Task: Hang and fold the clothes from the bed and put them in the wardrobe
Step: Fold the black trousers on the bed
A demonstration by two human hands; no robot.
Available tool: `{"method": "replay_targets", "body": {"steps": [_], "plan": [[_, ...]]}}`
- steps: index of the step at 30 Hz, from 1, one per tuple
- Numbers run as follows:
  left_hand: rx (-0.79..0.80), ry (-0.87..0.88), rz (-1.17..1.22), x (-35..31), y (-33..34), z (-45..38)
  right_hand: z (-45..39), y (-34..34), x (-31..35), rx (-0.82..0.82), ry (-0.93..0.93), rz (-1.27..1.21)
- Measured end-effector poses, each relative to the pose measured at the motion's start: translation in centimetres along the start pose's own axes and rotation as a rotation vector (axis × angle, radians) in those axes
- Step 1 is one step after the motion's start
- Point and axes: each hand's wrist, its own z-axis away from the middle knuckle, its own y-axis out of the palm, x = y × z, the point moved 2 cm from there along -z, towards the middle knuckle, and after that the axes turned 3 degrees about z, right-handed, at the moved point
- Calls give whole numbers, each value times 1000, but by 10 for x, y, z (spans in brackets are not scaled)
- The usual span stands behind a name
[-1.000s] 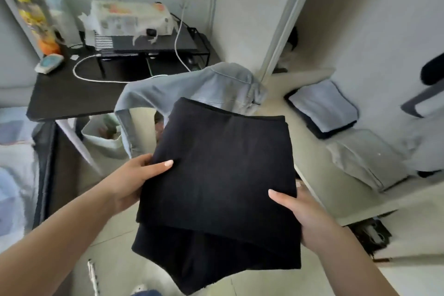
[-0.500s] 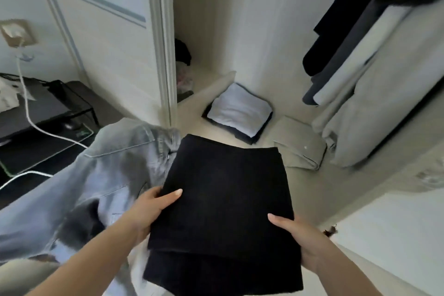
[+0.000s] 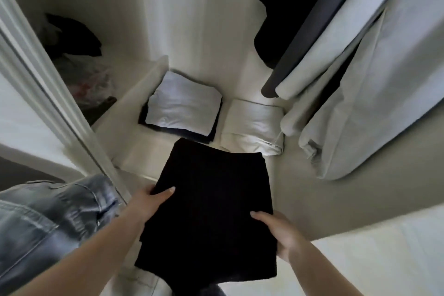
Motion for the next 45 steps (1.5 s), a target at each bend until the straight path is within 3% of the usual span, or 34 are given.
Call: {"method": "replay_targets", "body": {"steps": [7, 15, 21, 25, 28, 32, 37, 40, 42, 43, 45], "plan": [[-38, 9, -60, -36, 21, -113, -112, -8, 37, -56, 38, -52], [128, 117, 2, -90, 85, -236, -210, -54, 93, -203, 8, -112], [300, 143, 49, -116, 138, -308, -267, -97, 151, -412, -39, 19], [353, 169, 99, -138, 175, -347, -310, -131, 192, -591, 125, 172], [365, 177, 168, -147, 199, -366, -343, -171, 204, -700, -86, 425], [291, 238, -33, -138, 218, -386, -349, -151, 222, -683, -240, 510], [196, 326, -200, -124, 226, -383, -361, -150, 218, -749, -245, 701], [11, 682, -571, -123, 232, -370, -354, -135, 219, -882, -476, 1204], [11, 966, -889, -114, 245, -366, -353, -113, 212, -858, -660, 1478], [49, 1035, -1012, -107, 252, -365, -356, -104, 205, -809, -675, 1546], [109, 997, -1139, -94, 258, -366, -362, -92, 191, -721, -540, 1628]]}}
